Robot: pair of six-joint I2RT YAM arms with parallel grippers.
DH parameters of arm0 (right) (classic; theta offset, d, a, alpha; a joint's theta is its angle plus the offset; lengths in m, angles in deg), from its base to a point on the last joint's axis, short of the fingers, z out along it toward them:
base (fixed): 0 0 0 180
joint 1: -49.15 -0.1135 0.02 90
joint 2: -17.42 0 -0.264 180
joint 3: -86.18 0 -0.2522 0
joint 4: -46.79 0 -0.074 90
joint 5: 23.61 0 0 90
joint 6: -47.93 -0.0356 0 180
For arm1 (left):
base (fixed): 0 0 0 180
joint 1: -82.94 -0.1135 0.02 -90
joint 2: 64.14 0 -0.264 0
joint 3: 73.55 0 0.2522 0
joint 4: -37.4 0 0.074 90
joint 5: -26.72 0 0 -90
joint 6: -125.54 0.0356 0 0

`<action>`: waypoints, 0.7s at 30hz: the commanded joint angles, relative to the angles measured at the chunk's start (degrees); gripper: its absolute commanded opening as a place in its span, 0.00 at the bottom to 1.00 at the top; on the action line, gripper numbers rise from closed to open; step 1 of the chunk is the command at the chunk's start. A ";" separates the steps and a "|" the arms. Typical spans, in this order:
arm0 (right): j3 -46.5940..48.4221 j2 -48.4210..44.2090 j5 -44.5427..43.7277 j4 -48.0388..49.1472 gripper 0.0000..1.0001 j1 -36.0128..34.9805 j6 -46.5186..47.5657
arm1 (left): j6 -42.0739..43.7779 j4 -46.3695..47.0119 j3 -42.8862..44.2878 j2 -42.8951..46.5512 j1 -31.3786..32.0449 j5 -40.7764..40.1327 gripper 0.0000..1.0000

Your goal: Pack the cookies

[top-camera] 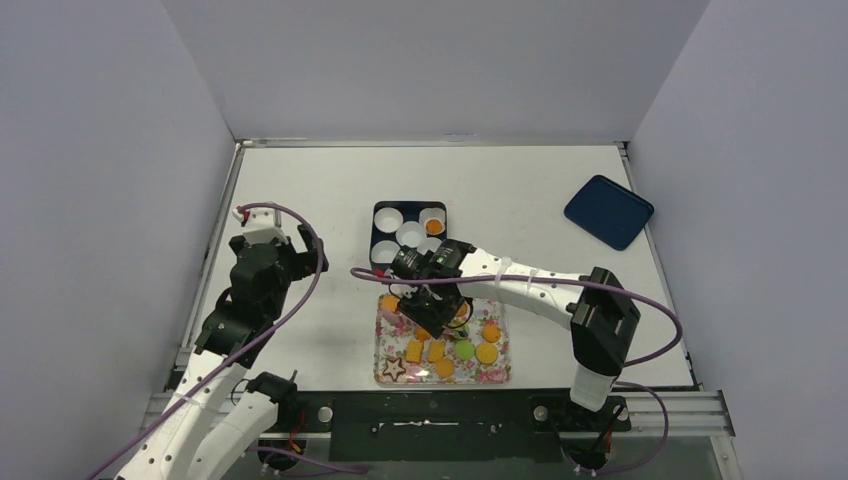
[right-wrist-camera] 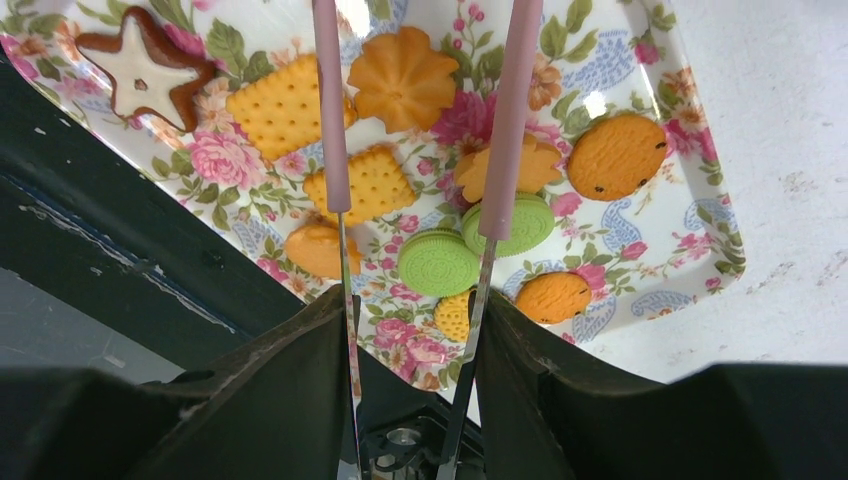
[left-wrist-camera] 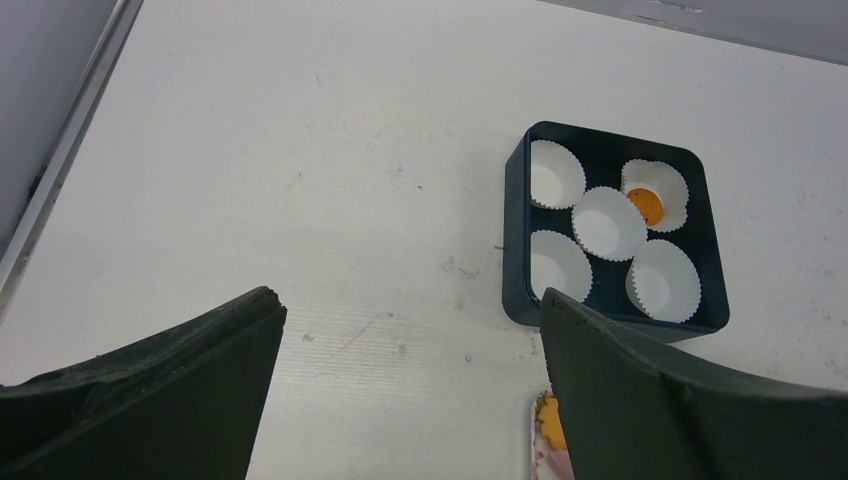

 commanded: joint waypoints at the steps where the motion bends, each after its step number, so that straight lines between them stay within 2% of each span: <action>1: 3.92 1.13 0.04 1.61 0.43 -0.40 1.17 | 0.48 0.69 0.65 0.12 -0.36 -0.80 0.97; 14: 6.55 3.62 -0.22 1.54 0.39 0.41 2.36 | 0.48 0.77 0.56 0.14 -0.27 -0.78 0.97; 21: 7.27 1.88 -0.78 -0.23 0.24 0.55 2.73 | 0.48 0.86 0.57 0.12 -0.27 -0.72 0.97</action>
